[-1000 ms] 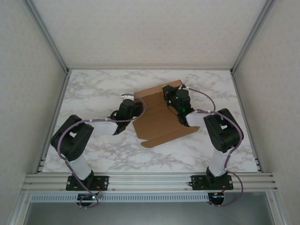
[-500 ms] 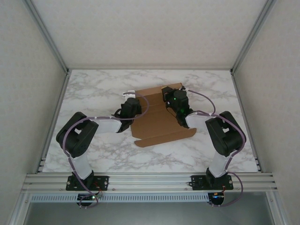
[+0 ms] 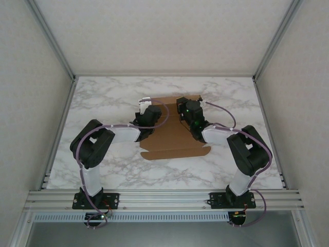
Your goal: Fold the paper box
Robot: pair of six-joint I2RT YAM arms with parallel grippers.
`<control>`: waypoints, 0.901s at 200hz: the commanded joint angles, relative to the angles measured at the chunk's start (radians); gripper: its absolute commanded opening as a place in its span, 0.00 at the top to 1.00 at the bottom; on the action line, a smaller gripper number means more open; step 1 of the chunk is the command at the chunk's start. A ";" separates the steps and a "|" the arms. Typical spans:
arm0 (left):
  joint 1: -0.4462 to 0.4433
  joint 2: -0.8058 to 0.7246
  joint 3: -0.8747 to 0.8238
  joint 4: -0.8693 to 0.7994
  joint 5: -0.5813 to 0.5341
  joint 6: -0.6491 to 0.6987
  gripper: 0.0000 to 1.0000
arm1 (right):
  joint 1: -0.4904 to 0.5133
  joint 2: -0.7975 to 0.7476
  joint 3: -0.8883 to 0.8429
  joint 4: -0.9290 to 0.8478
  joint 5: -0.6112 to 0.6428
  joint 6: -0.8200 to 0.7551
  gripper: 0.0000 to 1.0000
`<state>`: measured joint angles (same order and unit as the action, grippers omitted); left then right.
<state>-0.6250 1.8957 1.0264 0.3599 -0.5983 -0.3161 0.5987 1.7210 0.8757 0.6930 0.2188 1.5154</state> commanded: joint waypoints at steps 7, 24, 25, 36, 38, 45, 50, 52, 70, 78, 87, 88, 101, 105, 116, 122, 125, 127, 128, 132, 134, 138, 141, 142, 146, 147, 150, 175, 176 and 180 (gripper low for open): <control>0.030 0.033 0.032 -0.041 -0.106 -0.058 0.91 | 0.040 -0.021 -0.013 -0.144 -0.070 -0.035 1.00; 0.034 0.034 0.023 -0.027 -0.083 -0.059 0.89 | 0.039 -0.017 -0.017 -0.139 -0.067 -0.042 1.00; 0.034 0.034 0.022 -0.026 -0.079 -0.059 0.89 | 0.039 -0.017 -0.018 -0.139 -0.067 -0.043 1.00; 0.040 0.030 0.013 -0.021 -0.035 -0.055 0.82 | 0.040 -0.014 -0.021 -0.139 -0.063 -0.049 0.99; 0.040 0.030 0.010 -0.021 -0.030 -0.055 0.81 | 0.039 -0.013 -0.022 -0.139 -0.062 -0.051 0.99; 0.043 0.024 0.004 -0.021 0.001 -0.053 0.76 | 0.038 -0.010 -0.026 -0.139 -0.059 -0.055 0.98; 0.046 0.016 -0.005 0.014 0.028 -0.048 0.72 | 0.036 -0.006 -0.030 -0.138 -0.058 -0.052 0.98; 0.047 0.011 -0.011 0.020 0.038 -0.047 0.71 | 0.036 -0.006 -0.031 -0.138 -0.058 -0.051 0.98; 0.055 -0.052 -0.090 0.102 0.132 -0.027 0.56 | 0.029 0.004 -0.040 -0.122 -0.056 -0.049 0.95; 0.059 -0.084 -0.128 0.139 0.175 -0.017 0.52 | 0.026 0.007 -0.042 -0.122 -0.058 -0.050 0.95; 0.062 -0.120 -0.156 0.160 0.212 -0.012 0.49 | 0.025 0.008 -0.040 -0.118 -0.058 -0.054 0.94; 0.062 -0.124 -0.159 0.162 0.215 -0.010 0.49 | 0.024 0.009 -0.041 -0.119 -0.059 -0.056 0.94; 0.064 -0.174 -0.204 0.192 0.256 0.003 0.48 | 0.022 0.009 -0.041 -0.114 -0.058 -0.068 0.92; 0.065 -0.192 -0.218 0.199 0.267 0.006 0.48 | 0.022 0.009 -0.040 -0.114 -0.059 -0.072 0.92; 0.065 -0.235 -0.252 0.214 0.283 0.008 0.48 | 0.021 0.010 -0.042 -0.115 -0.058 -0.076 0.91; 0.067 -0.258 -0.271 0.224 0.298 0.008 0.47 | 0.020 0.012 -0.042 -0.113 -0.058 -0.077 0.90; 0.067 -0.269 -0.279 0.229 0.304 0.009 0.48 | 0.019 0.013 -0.044 -0.112 -0.059 -0.078 0.90; 0.067 -0.279 -0.285 0.232 0.309 0.009 0.48 | 0.019 0.014 -0.043 -0.111 -0.060 -0.078 0.90; 0.067 -0.283 -0.289 0.234 0.310 0.010 0.47 | 0.019 0.014 -0.043 -0.110 -0.061 -0.078 0.90; 0.067 -0.297 -0.299 0.238 0.315 0.009 0.47 | 0.019 0.015 -0.044 -0.106 -0.062 -0.078 0.90; 0.067 -0.302 -0.303 0.237 0.315 0.008 0.47 | 0.018 0.016 -0.043 -0.106 -0.063 -0.077 0.89; 0.067 -0.314 -0.310 0.237 0.318 0.006 0.47 | 0.018 0.018 -0.044 -0.102 -0.063 -0.077 0.89; 0.067 -0.322 -0.313 0.236 0.321 0.006 0.47 | 0.018 0.020 -0.045 -0.101 -0.064 -0.077 0.89; 0.068 -0.325 -0.315 0.236 0.322 0.006 0.47 | 0.018 0.020 -0.045 -0.100 -0.064 -0.077 0.89; 0.068 -0.335 -0.317 0.233 0.328 0.006 0.47 | 0.019 0.020 -0.045 -0.096 -0.065 -0.077 0.89; 0.067 -0.338 -0.318 0.232 0.330 0.006 0.47 | 0.018 0.020 -0.045 -0.096 -0.066 -0.077 0.89; 0.067 -0.346 -0.320 0.231 0.334 0.006 0.47 | 0.018 0.021 -0.044 -0.094 -0.066 -0.077 0.88; 0.068 -0.415 -0.336 0.227 0.375 -0.009 0.46 | 0.016 0.023 -0.040 -0.090 -0.070 -0.083 0.87; 0.067 -0.418 -0.337 0.227 0.378 -0.009 0.47 | 0.016 0.023 -0.041 -0.089 -0.069 -0.083 0.87; 0.068 -0.430 -0.340 0.228 0.391 -0.009 0.47 | 0.015 0.022 -0.041 -0.089 -0.069 -0.086 0.87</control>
<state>-0.5674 1.5421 0.7078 0.5419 -0.2745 -0.3176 0.6067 1.7191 0.8673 0.6956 0.1635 1.4704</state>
